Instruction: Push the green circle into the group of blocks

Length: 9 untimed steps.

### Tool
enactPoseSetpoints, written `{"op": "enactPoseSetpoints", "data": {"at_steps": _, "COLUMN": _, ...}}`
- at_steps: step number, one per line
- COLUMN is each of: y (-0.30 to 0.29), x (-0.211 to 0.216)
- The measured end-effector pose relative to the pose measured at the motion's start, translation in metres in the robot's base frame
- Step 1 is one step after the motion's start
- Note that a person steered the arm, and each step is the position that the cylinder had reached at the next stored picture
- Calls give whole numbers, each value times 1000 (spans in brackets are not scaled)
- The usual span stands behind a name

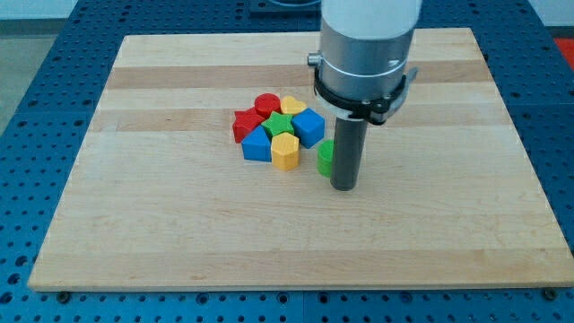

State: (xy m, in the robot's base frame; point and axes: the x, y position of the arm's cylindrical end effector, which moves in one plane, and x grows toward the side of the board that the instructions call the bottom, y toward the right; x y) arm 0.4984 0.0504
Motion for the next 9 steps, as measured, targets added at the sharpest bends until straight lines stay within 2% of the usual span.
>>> {"op": "enactPoseSetpoints", "data": {"at_steps": 2, "y": -29, "x": 0}}
{"op": "enactPoseSetpoints", "data": {"at_steps": 4, "y": 36, "x": 38}}
{"op": "enactPoseSetpoints", "data": {"at_steps": 5, "y": 66, "x": 34}}
{"op": "enactPoseSetpoints", "data": {"at_steps": 6, "y": 43, "x": -14}}
{"op": "enactPoseSetpoints", "data": {"at_steps": 9, "y": -13, "x": -12}}
